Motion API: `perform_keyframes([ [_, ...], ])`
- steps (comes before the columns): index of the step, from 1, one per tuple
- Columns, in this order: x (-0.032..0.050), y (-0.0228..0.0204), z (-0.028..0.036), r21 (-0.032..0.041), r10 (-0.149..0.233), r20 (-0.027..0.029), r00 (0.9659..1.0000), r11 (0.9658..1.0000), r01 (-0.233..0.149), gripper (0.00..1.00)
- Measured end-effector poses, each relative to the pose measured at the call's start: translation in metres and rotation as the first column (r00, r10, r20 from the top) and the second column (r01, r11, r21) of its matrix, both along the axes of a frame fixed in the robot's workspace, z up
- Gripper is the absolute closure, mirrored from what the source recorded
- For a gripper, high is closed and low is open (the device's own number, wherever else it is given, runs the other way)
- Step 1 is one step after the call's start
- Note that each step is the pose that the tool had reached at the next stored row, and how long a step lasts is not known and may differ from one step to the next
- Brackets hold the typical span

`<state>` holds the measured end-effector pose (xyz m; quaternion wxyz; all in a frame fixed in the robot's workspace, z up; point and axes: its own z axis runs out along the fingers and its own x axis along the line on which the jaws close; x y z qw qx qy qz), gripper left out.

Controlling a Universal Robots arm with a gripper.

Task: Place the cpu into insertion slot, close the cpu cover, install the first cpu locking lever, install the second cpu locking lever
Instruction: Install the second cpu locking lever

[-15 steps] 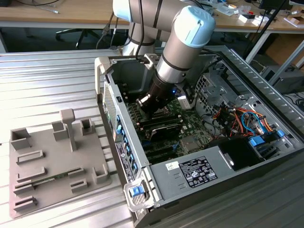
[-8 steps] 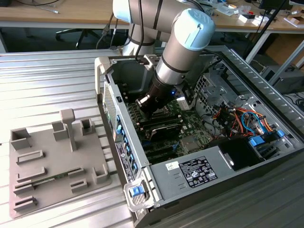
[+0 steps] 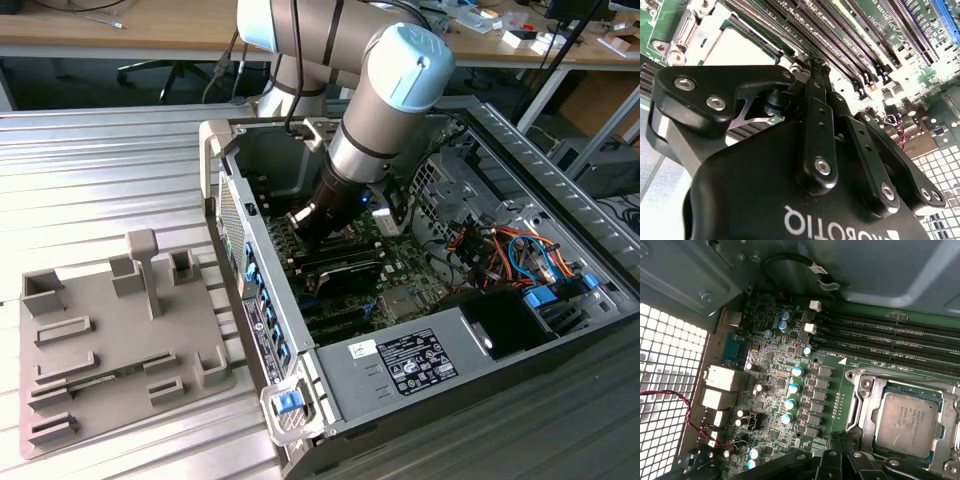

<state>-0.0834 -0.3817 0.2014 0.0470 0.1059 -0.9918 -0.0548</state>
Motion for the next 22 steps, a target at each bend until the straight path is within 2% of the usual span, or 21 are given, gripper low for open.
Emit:
perform_keyframes([
  [1,0.0002,0.0,0.0051,0.0,0.001,0.0,1.0,1.0,-0.001,0.89],
  [2,0.0022,0.0001,0.0062,0.0,0.001,-0.0009,1.0,1.0,-0.001,0.89],
  [3,0.0062,0.0001,0.0062,-0.0003,0.0,-0.0042,1.0,1.0,0.0,0.89],
  [5,0.0196,0.0001,0.0062,-0.0004,0.0,-0.0179,0.9998,1.0,0.0,0.89],
  [9,0.0402,0.0007,0.006,-0.0006,0.0,-0.0392,0.9992,1.0,0.0,0.89],
  [10,0.0486,0.0013,0.0059,-0.0005,0.0,-0.0479,0.9989,1.0,0.0,0.89],
  [12,0.0574,0.0023,0.0059,-0.0005,0.0,-0.0548,0.9985,1.0,0.0,0.89],
  [14,0.0628,0.0041,0.0061,-0.0007,0.001,-0.0562,0.9984,1.0,-0.001,0.89],
  [16,0.0634,0.0053,0.0127,-0.0007,0.0,-0.0562,0.9984,1.0,0.0,0.89],
  [18,0.0635,0.0059,0.028,-0.0005,0.0,-0.0561,0.9984,1.0,0.0,0.89],
  [21,0.0634,0.0059,0.0444,-0.0006,0.0,-0.0561,0.9984,1.0,0.0,0.89],
  [22,0.0634,0.0059,0.0472,-0.0006,0.0,-0.0561,0.9984,1.0,0.0,0.89],
])
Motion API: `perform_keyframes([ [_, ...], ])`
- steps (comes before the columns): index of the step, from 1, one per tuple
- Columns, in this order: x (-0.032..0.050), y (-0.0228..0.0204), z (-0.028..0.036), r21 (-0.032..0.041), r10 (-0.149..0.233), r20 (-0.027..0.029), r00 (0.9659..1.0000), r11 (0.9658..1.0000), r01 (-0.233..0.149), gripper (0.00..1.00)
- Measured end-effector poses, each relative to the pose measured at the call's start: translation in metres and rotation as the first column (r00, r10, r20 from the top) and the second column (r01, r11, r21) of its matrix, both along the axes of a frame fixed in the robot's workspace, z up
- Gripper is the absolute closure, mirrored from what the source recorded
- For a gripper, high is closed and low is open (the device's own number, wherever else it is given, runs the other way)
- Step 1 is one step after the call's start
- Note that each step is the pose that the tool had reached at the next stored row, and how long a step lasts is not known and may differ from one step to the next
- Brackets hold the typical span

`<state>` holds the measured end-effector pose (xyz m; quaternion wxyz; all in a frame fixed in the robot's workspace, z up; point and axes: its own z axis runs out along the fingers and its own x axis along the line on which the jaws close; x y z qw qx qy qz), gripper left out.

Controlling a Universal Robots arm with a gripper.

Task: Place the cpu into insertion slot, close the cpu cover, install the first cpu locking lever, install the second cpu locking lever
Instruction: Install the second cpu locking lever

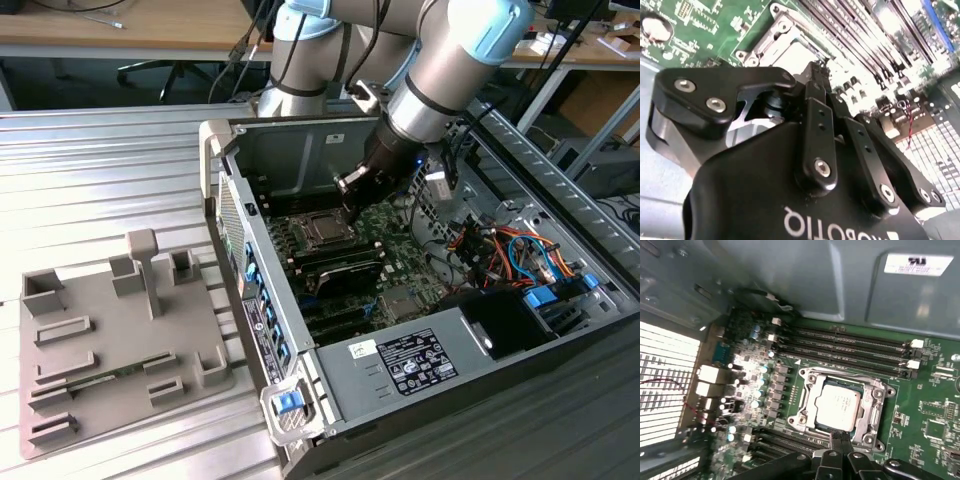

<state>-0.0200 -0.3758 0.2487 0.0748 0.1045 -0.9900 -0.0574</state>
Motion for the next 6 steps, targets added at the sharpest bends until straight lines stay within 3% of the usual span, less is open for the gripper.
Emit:
perform_keyframes([
  [6,0.0,0.0,0.0,0.0007,0.0,0.0,1.0,1.0,0.0,0.89],
])
